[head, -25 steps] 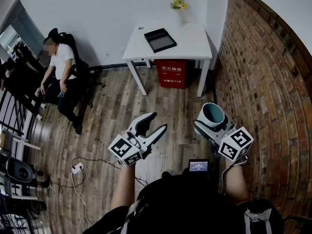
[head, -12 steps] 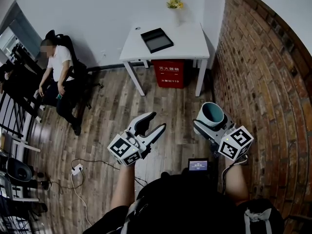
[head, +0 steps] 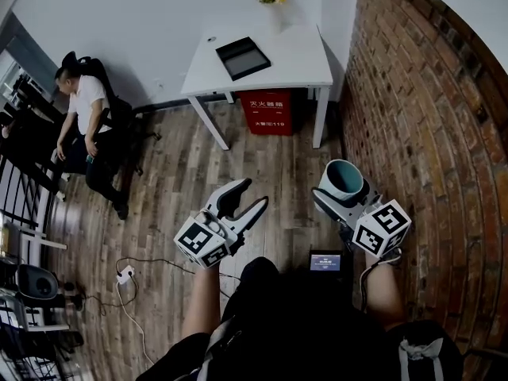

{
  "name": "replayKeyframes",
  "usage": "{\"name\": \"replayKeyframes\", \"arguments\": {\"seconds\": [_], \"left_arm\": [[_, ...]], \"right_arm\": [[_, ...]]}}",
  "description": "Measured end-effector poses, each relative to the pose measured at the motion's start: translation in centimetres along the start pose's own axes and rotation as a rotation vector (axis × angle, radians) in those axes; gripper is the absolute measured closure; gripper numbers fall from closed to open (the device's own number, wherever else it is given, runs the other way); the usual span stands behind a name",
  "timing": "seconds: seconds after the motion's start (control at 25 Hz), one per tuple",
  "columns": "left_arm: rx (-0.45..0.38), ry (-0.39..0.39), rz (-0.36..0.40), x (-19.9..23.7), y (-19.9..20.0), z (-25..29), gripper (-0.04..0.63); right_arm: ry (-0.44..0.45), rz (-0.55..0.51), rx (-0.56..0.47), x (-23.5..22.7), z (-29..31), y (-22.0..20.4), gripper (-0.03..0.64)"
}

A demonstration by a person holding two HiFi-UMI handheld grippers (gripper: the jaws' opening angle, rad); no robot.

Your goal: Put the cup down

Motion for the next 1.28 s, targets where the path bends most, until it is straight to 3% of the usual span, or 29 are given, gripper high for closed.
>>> {"name": "replayKeyframes", "arguments": {"seconds": [0.16,0.4,0.6,0.8,0.92,1.04,1.2,1.28], "left_arm": [[0.026,0.033,-0.034,1.9,-1.4,1.5,0.367],[-0.001,0.037,-0.052,7.6,-1.8,6.0,0.367],[-0.007,0.007,-0.044,15.0,-1.0,10.7,0.367],[-0.082,-0.048,-0.111,23.2,2.6,14.9,0.367],[-0.104,-0.051,-0.103,27.7,4.0,16.8,0.367],[-0.104,-0.059,-0.116,31.2,3.8,18.7,0.367],[-0.117,-0.076,-0.208,34.4,2.7,20.0,0.367],[-0.117,-0.066,-0.212,35.9,2.5,20.6,0.368]], "right_arm": [[-0.007,0.021,0.029,-2.0,0.5,-1.0,0.225],[-0.044,0.021,0.043,-7.2,4.0,-0.7,0.225],[-0.074,0.008,0.053,-11.9,10.4,0.8,0.224],[-0.087,-0.015,0.037,-16.5,18.2,4.8,0.225],[-0.084,-0.06,0.044,-18.5,23.0,6.5,0.225],[-0.077,-0.121,0.097,-20.3,26.8,6.7,0.225],[-0.065,-0.085,0.109,-22.6,29.8,6.0,0.225],[-0.065,-0.079,0.11,-23.8,31.0,6.0,0.225]]}}
Point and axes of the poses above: the fingertips, and each gripper's own axes: z forward along the fingers, x to its left, y out of its top, the point moved 9 cm from there along -z, backward along the fingers, and after that the axes turned 12 degrees about y, right-handed, at the moved point
